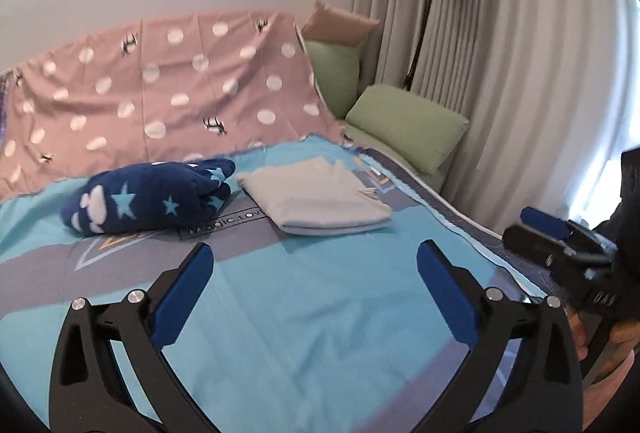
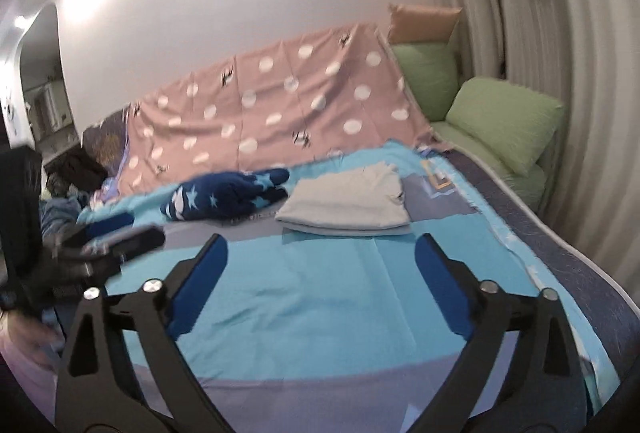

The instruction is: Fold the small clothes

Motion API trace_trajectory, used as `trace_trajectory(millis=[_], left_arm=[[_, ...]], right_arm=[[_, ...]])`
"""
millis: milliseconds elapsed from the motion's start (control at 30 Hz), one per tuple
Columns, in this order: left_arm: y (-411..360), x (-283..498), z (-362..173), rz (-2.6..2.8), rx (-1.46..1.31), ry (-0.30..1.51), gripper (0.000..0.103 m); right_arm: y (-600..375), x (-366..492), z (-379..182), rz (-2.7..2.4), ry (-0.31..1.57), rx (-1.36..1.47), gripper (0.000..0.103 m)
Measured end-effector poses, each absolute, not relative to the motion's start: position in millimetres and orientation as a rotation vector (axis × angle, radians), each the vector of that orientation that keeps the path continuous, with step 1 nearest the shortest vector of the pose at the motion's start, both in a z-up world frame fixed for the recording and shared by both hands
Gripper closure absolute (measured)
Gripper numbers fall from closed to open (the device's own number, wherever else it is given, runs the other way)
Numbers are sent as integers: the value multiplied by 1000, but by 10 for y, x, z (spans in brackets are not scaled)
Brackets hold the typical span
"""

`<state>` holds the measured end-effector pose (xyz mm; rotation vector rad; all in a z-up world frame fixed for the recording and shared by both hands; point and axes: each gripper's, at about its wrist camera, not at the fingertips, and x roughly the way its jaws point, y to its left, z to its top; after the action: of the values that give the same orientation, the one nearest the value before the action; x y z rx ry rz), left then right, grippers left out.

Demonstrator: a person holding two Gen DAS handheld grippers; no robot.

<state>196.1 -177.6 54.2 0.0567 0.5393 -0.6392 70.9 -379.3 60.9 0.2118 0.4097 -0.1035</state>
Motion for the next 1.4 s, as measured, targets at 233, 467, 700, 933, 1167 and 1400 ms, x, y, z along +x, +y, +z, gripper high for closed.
trace_trajectory(millis=[233, 467, 700, 933, 1167, 1400], left_arm=[[-1555, 1141, 662, -560, 96, 478, 1], [-1475, 587, 822, -467, 153, 417, 1], [-1448, 235, 828, -475, 181, 400, 1], [-1430, 117, 779, -495, 175, 434, 1], [-1394, 163, 718, -480, 157, 466, 1], [-1409, 178, 681, -476, 162, 485, 1]], right_arm=[[-3525, 78, 810, -175, 346, 180, 2], [-3390, -248, 835, -158, 378, 213, 2], [-3276, -422, 778, -164, 416, 192, 2], [-3187, -496, 728, -164, 430, 153, 2], [-3205, -481, 687, -163, 444, 167, 2], [-3228, -433, 655, -163, 459, 169, 2]])
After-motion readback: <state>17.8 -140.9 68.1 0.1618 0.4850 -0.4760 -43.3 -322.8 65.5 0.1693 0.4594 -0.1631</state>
